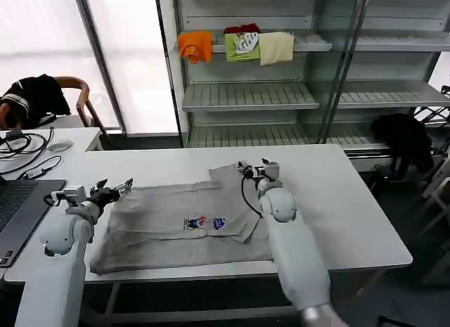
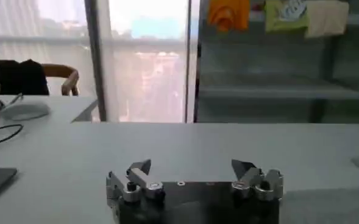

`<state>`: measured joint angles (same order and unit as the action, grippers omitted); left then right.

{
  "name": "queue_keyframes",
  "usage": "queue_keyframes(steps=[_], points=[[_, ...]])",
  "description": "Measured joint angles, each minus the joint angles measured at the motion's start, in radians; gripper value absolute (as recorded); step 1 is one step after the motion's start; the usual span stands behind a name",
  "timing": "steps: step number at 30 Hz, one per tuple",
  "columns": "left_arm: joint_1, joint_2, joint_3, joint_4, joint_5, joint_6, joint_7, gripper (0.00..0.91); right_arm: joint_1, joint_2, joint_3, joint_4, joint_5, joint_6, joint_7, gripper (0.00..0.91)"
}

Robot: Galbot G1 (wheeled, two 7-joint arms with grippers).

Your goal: Fold and organize the clothes.

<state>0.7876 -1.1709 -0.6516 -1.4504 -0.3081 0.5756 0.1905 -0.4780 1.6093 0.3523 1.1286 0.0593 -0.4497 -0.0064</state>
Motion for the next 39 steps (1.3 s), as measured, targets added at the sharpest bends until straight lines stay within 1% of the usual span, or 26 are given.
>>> queue_keyframes(steps=[7,15,17,18,19,20,21,22,23,24,25,39], points=[[-0.062,0.002,0.026,0.105,0.036,0.0,0.012,0.907,0.073,0.0,0.0,-0.149,-0.003,0.031,-0.016,0.907],[-0.092,0.008,0.04,0.162,0.061,0.001,0.02,0.907,0.111,0.0,0.002,-0.229,0.02,0.051,-0.046,0.907],[-0.094,0.01,0.041,0.167,0.064,0.001,0.021,0.907,0.117,0.0,0.002,-0.24,0.029,0.052,-0.055,0.877],[-0.094,0.01,0.041,0.169,0.064,0.001,0.021,0.887,0.119,0.0,0.002,-0.245,0.031,0.053,-0.059,0.816],[-0.094,0.011,0.041,0.17,0.064,0.001,0.023,0.806,0.121,0.0,0.001,-0.249,0.032,0.053,-0.064,0.695],[-0.093,0.011,0.041,0.171,0.064,0.001,0.024,0.725,0.123,0.0,-0.001,-0.254,0.032,0.053,-0.067,0.625],[-0.092,0.012,0.04,0.171,0.063,0.001,0.026,0.544,0.124,0.0,-0.002,-0.26,0.032,0.053,-0.069,0.544],[-0.09,0.013,0.039,0.17,0.062,0.001,0.027,0.312,0.125,0.0,-0.002,-0.266,0.032,0.053,-0.071,0.322],[-0.089,0.014,0.039,0.17,0.062,0.001,0.027,0.202,0.125,0.0,-0.002,-0.271,0.031,0.054,-0.074,0.191],[-0.087,0.015,0.039,0.17,0.063,0.001,0.028,0.06,0.126,0.0,-0.002,-0.275,0.029,0.055,-0.076,0.0],[-0.086,0.015,0.039,0.17,0.064,0.001,0.028,0.02,0.126,0.0,-0.002,-0.278,0.026,0.056,-0.08,0.0],[-0.059,0.007,0.039,0.168,0.065,0.0,0.044,0.01,0.106,0.0,-0.005,-0.265,0.009,0.058,-0.103,0.0]])
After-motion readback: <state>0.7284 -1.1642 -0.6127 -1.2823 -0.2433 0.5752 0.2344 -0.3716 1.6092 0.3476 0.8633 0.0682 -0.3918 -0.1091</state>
